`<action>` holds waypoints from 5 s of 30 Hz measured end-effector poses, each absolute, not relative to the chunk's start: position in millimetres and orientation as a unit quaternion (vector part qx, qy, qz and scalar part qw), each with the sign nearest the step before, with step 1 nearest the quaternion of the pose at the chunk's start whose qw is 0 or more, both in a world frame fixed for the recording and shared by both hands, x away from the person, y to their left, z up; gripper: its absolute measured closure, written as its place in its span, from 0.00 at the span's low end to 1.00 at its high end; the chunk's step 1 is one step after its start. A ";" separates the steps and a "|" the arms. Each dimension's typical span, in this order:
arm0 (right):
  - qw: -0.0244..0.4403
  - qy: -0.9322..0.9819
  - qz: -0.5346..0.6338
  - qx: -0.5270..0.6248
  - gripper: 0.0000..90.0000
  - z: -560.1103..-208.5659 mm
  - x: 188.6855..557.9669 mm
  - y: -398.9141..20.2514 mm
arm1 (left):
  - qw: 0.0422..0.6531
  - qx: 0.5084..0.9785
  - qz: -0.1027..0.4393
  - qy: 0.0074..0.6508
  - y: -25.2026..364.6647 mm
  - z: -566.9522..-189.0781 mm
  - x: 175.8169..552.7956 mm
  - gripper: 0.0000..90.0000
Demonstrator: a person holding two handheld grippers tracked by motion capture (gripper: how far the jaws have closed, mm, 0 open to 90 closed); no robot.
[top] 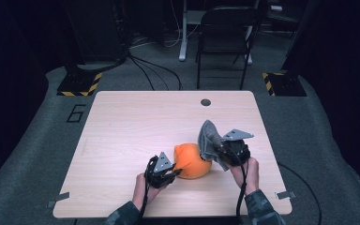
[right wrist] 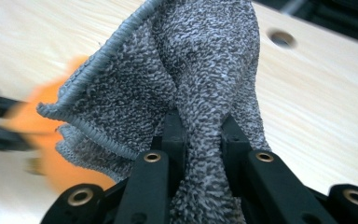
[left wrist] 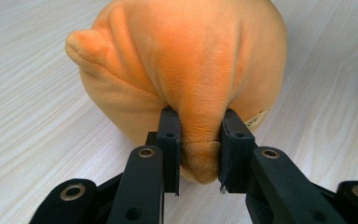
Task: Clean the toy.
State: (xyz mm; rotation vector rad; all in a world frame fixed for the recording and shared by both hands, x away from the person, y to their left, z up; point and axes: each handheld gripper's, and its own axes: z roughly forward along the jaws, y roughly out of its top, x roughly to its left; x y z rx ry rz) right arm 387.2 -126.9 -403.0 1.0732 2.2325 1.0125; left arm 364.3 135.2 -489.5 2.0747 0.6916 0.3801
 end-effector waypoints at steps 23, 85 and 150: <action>0.201 0.841 0.326 0.381 0.87 -442.9 402.8 -101.1 | 0.456 0.837 0.153 0.260 149.1 -490.8 369.3 0.36; 0.217 0.777 0.321 0.496 0.86 -443.2 403.8 -207.3 | 0.514 0.809 0.192 0.208 145.4 -492.7 367.3 0.93; 0.207 0.842 0.370 0.335 0.86 -414.2 365.2 -76.2 | 0.485 0.796 -0.046 0.358 130.6 -487.5 396.4 0.92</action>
